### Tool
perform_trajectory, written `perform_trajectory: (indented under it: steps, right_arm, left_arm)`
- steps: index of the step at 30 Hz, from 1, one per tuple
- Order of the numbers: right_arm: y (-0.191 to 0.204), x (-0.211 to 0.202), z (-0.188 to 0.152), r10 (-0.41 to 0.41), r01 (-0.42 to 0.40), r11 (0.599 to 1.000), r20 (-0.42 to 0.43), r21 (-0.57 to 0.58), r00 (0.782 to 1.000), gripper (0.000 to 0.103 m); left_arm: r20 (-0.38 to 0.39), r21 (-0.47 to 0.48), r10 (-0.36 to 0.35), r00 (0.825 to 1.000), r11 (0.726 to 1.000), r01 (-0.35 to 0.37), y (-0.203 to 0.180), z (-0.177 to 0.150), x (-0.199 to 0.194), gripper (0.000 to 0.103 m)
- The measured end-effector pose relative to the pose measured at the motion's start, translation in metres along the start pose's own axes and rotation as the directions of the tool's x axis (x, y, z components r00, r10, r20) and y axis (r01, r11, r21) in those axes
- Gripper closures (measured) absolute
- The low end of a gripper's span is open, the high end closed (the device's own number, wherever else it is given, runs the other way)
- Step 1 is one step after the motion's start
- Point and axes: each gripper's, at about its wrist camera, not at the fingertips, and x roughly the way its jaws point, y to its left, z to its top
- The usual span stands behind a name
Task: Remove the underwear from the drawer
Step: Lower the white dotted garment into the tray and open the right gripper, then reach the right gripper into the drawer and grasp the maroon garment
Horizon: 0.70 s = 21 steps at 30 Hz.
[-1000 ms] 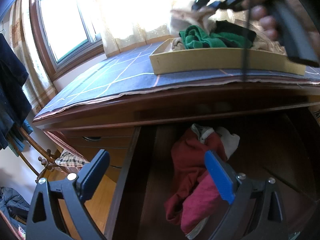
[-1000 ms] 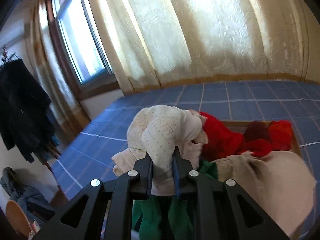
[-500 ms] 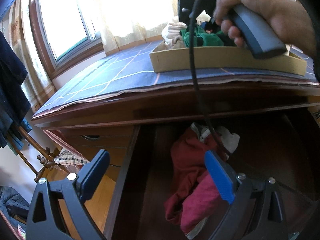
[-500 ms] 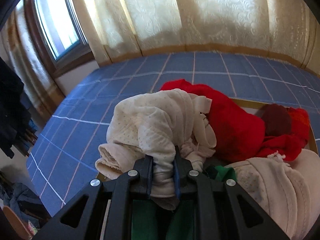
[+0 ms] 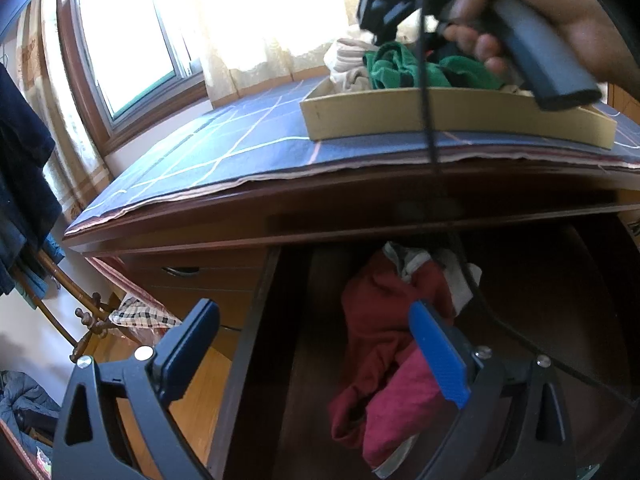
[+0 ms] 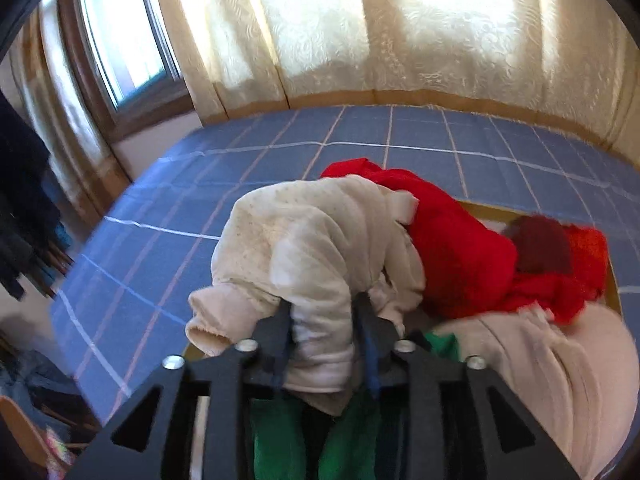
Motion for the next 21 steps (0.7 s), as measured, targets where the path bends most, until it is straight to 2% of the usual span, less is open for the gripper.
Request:
perform_trajectory:
  steps: [2,3,4,8,14,21]
  right_arm:
    - [-0.009,-0.02,-0.009,0.077,-0.078,0.996,0.035,0.031,0.996,0.049]
    - [-0.009,-0.028,-0.013,0.099,-0.101,0.994,0.054,0.033,0.994,0.039]
    - [-0.011,-0.04,-0.019,0.12,-0.123,0.992,0.079,0.033,0.99,0.035]
    - [-0.016,-0.085,-0.053,0.182,-0.186,0.983,0.163,0.008,0.97,0.035]
    - [-0.045,-0.127,-0.118,0.279,-0.3,0.949,0.19,0.094,0.941,0.035]
    - [-0.059,-0.158,-0.188,0.245,-0.27,0.958,0.215,0.099,0.946,0.035]
  left_arm:
    - [0.002,0.005,0.002,1.0,1.0,-0.002,-0.001,0.0,0.0,0.006]
    - [0.0,0.008,0.006,1.0,1.0,-0.005,-0.002,0.0,0.0,0.006]
    - [-0.003,0.008,0.007,1.0,1.0,-0.007,-0.002,0.0,0.001,0.006]
    - [-0.008,0.007,0.008,1.0,1.0,-0.008,-0.003,0.0,0.002,0.006]
    - [-0.007,0.007,0.009,1.0,1.0,-0.009,-0.002,0.0,0.003,0.006]
    - [-0.006,0.004,0.018,1.0,1.0,-0.018,-0.001,0.0,0.001,0.006]
